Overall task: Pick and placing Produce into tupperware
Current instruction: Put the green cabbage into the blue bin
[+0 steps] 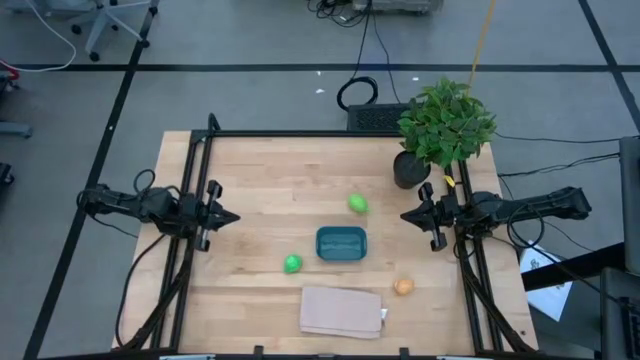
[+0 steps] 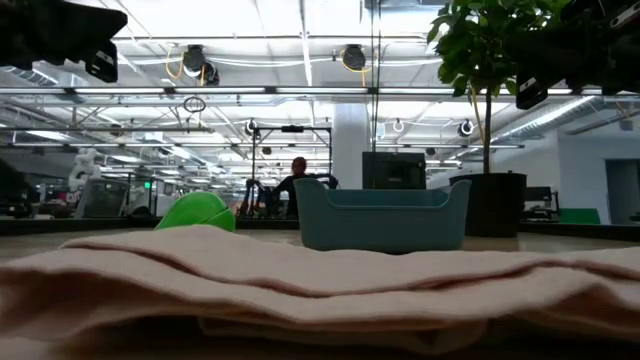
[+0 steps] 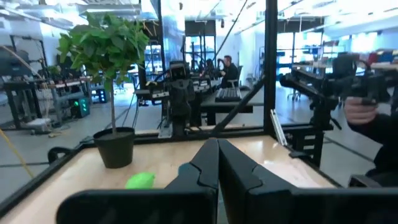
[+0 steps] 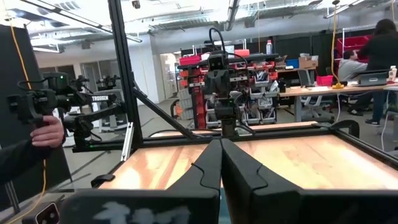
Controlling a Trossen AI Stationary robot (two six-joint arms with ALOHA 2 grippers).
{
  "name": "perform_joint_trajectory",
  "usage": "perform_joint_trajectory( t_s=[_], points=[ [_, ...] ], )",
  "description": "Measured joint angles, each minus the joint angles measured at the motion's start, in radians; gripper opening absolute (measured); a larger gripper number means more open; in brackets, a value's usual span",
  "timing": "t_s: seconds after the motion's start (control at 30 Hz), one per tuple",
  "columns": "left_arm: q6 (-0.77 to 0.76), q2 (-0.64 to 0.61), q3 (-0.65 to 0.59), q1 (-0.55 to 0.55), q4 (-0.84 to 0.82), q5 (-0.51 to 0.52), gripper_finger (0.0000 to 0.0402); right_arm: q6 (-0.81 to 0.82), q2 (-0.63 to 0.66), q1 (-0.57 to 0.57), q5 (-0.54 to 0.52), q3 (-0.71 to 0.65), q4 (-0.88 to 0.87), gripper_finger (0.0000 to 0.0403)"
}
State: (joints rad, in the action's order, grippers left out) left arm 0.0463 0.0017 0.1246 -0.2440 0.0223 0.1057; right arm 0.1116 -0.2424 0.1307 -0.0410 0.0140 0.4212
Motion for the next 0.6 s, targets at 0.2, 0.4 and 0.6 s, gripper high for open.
perform_joint_trajectory(
  t_s=[0.2, 0.4, 0.6],
  points=[
    [-0.057, 0.001, 0.000, 0.000, 0.034, 0.026, 0.0003, 0.000, 0.000, 0.000, 0.000, 0.000, 0.026, 0.0000],
    [-0.090, 0.045, 0.000, 0.000, 0.006, 0.075, 0.0003, -0.019, -0.003, 0.000, 0.007, 0.000, 0.015, 0.0000],
    [-0.036, 0.130, 0.000, 0.000, 0.018, 0.079, 0.0003, -0.035, -0.052, 0.024, 0.040, 0.000, 0.018, 0.0000]
  ],
)
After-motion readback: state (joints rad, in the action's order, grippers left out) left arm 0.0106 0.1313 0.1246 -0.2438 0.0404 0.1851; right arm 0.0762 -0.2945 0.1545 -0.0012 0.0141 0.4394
